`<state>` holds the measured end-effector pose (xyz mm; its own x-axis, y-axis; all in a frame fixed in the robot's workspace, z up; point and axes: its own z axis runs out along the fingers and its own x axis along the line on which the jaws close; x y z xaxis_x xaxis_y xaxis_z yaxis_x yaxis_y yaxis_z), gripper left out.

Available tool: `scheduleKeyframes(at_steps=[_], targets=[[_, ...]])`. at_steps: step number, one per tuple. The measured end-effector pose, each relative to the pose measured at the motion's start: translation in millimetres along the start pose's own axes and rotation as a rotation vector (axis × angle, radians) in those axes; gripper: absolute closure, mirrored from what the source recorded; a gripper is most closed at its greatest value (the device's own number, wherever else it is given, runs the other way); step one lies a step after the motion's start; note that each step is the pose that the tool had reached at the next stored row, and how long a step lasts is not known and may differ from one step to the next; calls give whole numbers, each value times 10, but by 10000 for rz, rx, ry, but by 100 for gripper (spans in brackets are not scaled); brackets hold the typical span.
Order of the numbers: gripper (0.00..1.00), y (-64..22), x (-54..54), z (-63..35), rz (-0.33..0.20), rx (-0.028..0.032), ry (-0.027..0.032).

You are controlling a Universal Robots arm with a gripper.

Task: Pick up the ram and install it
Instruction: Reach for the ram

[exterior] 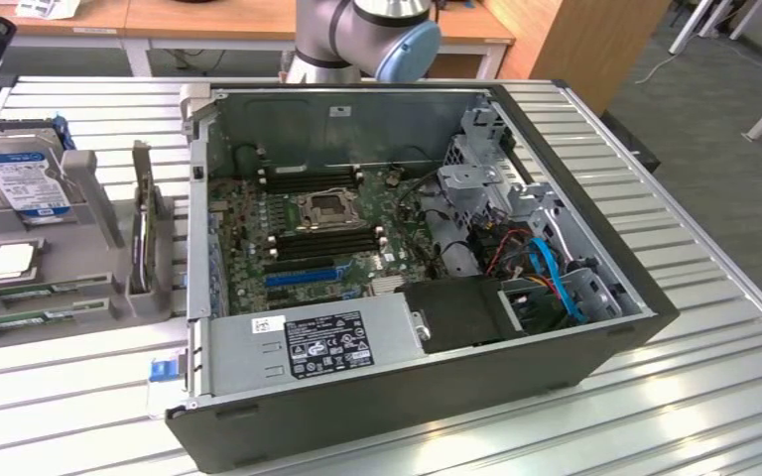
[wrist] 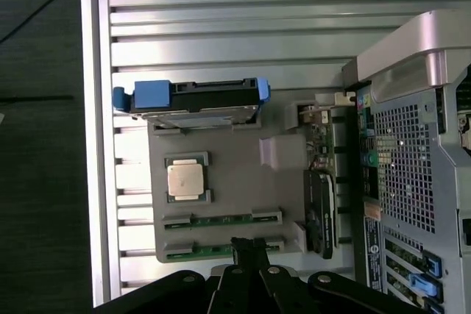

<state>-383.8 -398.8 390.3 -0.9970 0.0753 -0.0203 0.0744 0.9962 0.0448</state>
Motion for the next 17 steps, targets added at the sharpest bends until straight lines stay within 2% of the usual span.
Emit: scheduleKeyframes(at_steps=[17], targets=[[90,-4,46,14,0,0,1]])
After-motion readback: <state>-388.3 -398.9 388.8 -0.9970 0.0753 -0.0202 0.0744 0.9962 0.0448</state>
